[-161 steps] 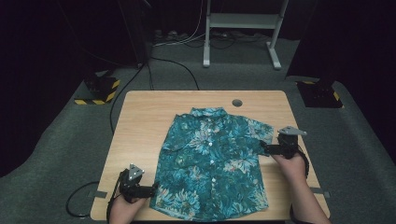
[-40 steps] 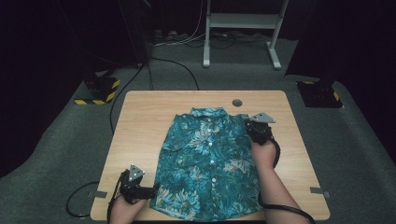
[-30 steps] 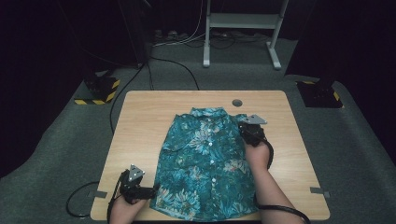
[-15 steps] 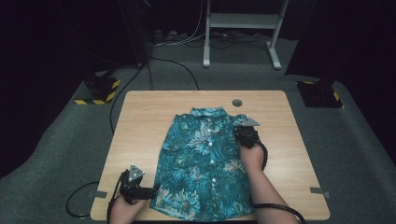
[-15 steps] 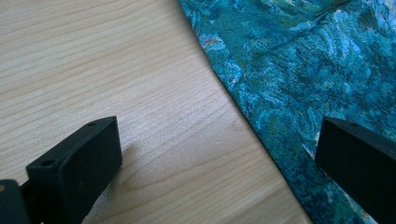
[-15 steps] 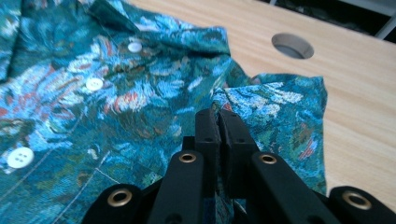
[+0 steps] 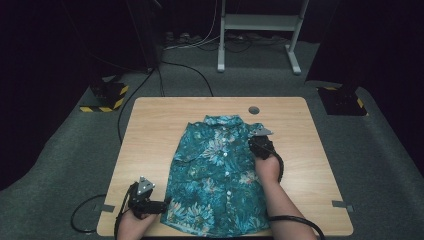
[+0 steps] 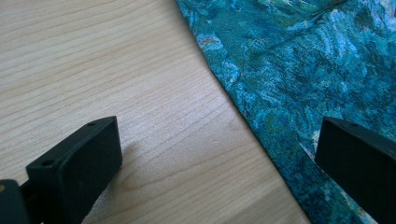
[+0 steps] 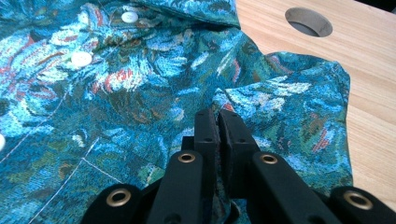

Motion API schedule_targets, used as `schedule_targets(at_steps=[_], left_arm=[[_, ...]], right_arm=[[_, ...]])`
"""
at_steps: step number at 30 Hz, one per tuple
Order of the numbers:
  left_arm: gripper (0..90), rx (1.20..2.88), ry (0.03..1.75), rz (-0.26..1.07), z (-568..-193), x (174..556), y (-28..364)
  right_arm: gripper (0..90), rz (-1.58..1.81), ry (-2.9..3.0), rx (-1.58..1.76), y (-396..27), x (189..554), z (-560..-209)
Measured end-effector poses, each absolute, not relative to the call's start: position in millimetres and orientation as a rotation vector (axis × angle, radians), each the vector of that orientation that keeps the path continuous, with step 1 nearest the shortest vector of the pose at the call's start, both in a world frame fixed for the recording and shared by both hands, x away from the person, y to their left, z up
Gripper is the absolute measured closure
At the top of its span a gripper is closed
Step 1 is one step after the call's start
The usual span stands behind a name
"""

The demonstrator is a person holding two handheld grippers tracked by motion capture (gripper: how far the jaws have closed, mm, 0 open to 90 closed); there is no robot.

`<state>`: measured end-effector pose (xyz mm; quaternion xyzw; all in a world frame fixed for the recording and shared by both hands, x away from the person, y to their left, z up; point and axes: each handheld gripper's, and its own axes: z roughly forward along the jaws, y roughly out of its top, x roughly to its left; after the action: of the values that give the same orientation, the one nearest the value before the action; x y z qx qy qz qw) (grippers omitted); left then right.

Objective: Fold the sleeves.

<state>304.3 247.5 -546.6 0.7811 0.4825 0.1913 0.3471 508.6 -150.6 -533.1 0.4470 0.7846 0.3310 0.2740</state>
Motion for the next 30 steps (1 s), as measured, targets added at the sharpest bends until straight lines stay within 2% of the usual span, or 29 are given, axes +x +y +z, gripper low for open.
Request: schedule_targets(at_steps=[13, 18, 23, 30], left_arm=[[0.9, 2.027, 1.251, 0.495, -547, 304, 247], [0.9, 2.028, 1.249, 0.496, -547, 304, 247], [0.9, 2.028, 1.249, 0.496, -547, 304, 247], [0.9, 2.026, 1.250, 0.494, -547, 304, 248]], right_arm=[[83.1, 0.875, 2.119, 1.216, -151, 511, -538], [76.1, 0.884, 2.123, 1.239, -153, 512, -537], [64.7, 0.912, 2.124, 1.251, -154, 513, -534], [57.9, 0.944, 2.112, 1.248, -152, 513, -526]])
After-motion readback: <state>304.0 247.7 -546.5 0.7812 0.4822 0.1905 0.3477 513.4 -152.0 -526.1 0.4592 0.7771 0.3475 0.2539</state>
